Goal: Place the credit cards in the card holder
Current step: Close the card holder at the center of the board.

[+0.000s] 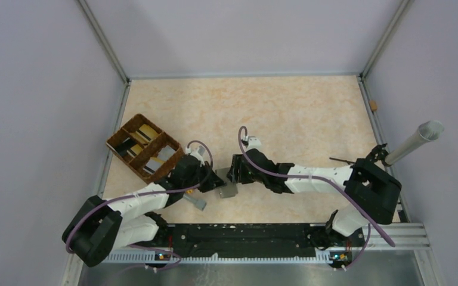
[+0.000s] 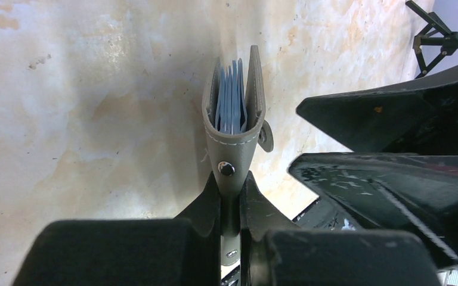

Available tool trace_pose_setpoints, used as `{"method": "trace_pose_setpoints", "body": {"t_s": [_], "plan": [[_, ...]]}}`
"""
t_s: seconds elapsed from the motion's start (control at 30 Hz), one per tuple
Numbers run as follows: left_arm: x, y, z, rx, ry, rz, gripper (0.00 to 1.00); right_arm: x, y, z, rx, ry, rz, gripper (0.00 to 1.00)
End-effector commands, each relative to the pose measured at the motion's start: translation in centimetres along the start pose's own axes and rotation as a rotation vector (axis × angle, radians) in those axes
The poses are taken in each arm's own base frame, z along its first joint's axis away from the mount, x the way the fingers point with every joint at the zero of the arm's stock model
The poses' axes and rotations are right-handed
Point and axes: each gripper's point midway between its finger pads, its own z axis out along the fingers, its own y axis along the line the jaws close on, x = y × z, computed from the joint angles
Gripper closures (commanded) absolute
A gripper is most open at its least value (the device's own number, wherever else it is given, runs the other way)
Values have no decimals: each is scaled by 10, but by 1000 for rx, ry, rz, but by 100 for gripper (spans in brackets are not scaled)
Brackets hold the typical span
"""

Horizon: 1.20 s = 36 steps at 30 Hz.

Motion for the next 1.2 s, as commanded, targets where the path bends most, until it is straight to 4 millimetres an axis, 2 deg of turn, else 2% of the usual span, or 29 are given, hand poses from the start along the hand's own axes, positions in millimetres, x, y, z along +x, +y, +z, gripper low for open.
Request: {"method": "trace_pose_setpoints", "body": {"t_s": [0.0,0.07,0.3,0.43,0.6,0.7,0.83,1.17], "plan": [[-4,8,0,-56,-14,43,100,5,3,6,58,28,-50,49],[-4,9,0,-57,-14,41,100,11,0,7,77,54,-60,52],[-4,8,1,-57,-11,42,100,9,5,12,76,53,-76,66],[-4,9,1,-58,-10,43,100,11,6,14,74,60,-78,69],[-3,10,1,-58,-8,43,100,12,6,14,74,63,-77,78],[-3,10,0,-59,-9,43,100,13,4,14,80,68,-76,85],[-3,10,0,-59,-9,42,100,15,5,14,73,74,-67,100],[-2,12,0,-64,-9,43,100,17,21,12,-56,36,9,100]]}}
